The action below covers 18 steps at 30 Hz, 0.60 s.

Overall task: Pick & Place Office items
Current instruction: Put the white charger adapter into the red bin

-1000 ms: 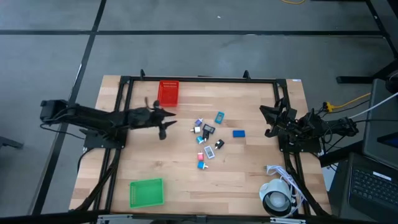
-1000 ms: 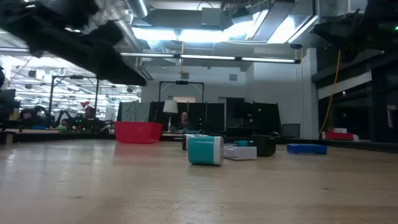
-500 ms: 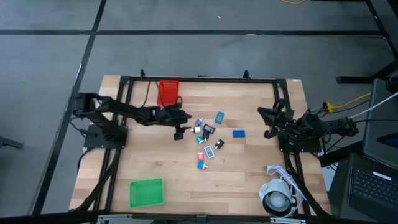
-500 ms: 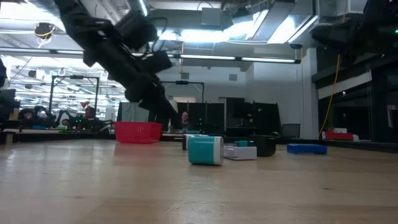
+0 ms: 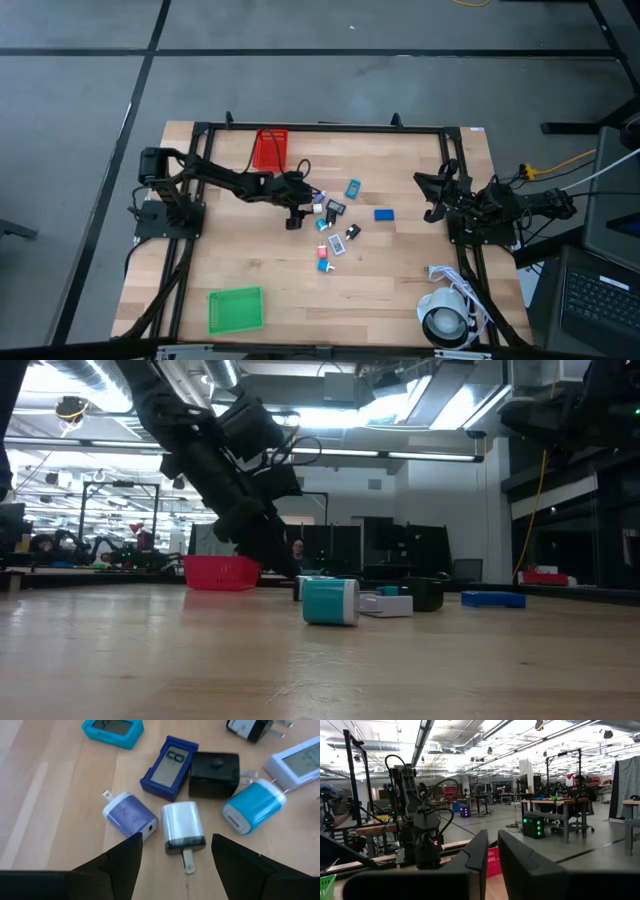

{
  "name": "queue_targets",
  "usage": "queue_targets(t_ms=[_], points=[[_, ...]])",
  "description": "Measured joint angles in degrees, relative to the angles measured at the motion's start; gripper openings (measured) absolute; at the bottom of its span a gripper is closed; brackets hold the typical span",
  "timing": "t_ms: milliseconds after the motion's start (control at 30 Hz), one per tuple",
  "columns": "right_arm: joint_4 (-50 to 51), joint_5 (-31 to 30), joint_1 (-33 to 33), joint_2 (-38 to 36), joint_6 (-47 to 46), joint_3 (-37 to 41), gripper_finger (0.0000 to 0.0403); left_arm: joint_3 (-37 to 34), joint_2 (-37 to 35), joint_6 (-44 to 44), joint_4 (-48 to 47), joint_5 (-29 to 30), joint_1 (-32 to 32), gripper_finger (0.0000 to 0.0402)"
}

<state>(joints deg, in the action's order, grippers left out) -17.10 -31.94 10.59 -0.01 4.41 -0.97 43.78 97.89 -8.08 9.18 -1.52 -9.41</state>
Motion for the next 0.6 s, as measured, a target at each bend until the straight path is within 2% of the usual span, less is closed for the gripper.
queue_targets(t_ms=[600], points=[[0.15,0.02,0.00,0.00,-0.77,0.02,0.0057,0.60,0.86,3.27,0.18,-1.05,1.00,0.0235]])
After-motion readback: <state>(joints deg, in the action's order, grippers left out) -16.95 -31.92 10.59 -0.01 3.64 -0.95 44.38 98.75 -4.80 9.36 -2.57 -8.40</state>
